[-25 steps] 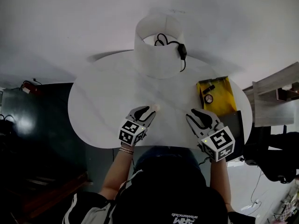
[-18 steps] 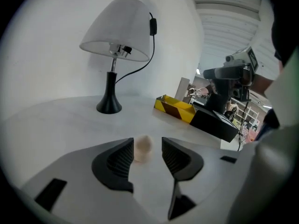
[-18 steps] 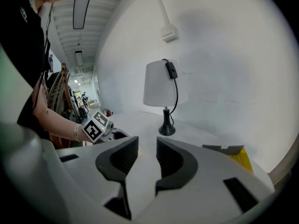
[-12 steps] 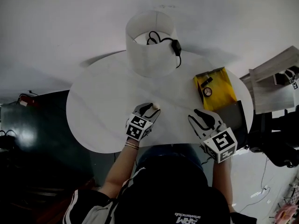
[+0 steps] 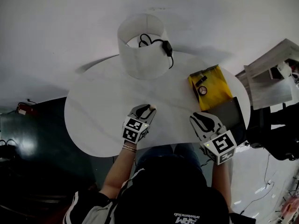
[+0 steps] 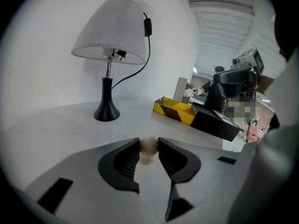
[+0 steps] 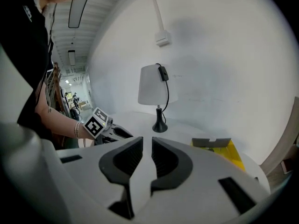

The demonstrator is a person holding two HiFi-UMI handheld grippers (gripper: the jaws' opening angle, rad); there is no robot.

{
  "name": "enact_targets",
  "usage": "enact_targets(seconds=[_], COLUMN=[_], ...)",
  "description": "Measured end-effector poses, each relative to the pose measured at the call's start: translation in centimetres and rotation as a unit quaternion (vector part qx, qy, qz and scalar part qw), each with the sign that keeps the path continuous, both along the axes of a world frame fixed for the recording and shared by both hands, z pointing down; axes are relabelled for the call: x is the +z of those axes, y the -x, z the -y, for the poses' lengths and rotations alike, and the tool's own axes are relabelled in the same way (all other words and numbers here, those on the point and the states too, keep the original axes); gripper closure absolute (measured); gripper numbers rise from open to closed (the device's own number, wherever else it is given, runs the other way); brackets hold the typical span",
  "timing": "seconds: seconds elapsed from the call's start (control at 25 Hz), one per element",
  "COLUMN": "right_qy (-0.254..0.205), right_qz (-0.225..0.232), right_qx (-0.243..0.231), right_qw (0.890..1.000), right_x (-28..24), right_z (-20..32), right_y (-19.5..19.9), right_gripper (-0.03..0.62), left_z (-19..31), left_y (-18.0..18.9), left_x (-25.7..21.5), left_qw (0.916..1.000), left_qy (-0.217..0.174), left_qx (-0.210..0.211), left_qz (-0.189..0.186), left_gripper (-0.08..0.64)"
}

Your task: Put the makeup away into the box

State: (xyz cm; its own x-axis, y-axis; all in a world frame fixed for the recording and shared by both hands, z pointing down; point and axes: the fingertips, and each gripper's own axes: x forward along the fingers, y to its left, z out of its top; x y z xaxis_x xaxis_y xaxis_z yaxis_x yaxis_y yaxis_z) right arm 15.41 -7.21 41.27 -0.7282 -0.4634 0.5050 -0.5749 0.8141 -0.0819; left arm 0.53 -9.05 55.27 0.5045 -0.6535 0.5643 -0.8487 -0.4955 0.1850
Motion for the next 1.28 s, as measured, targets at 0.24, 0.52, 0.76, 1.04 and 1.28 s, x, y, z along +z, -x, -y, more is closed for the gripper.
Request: enact_targets(seconds=[0.24, 0.52, 0.76, 1.04, 1.28], right_qy=[-0.007, -0.018, -0.01, -0.002, 0.0], right_qz=[0.005, -0.019, -0.024, -0.032, -0.034], right_qx=[0.011, 0.014, 0.03, 0.044, 0.059], right_qw=[1.0, 1.0, 0.999, 0.999, 0.998], right_x=[-0.3, -0.4, -0.1, 0.1, 0.2], right_z=[0.3, 0.4, 0.9, 1.6, 2.6], right_y=[-1.3, -4.3, -7.6, -11.5, -14.7], right_gripper=[0.554, 0.56, 0.561, 0.561, 0.561], left_z=[0.6, 2.6, 4.3, 6.2, 8.3], left_y=[-2.3, -7.1, -11.4, -15.8, -19.8], left_x=[-2.0, -5.4, -6.2, -6.7, -6.7], left_qw=[0.9994, 0.9963, 0.9933, 0.9908, 0.9875], left_qy=[-0.006, -0.036, -0.042, -0.041, -0.041], left_qx=[0.016, 0.054, 0.092, 0.114, 0.14], left_qz=[-0.03, -0.056, -0.057, -0.061, -0.06], left_gripper=[0.425, 0.425, 0.425, 0.425, 0.425])
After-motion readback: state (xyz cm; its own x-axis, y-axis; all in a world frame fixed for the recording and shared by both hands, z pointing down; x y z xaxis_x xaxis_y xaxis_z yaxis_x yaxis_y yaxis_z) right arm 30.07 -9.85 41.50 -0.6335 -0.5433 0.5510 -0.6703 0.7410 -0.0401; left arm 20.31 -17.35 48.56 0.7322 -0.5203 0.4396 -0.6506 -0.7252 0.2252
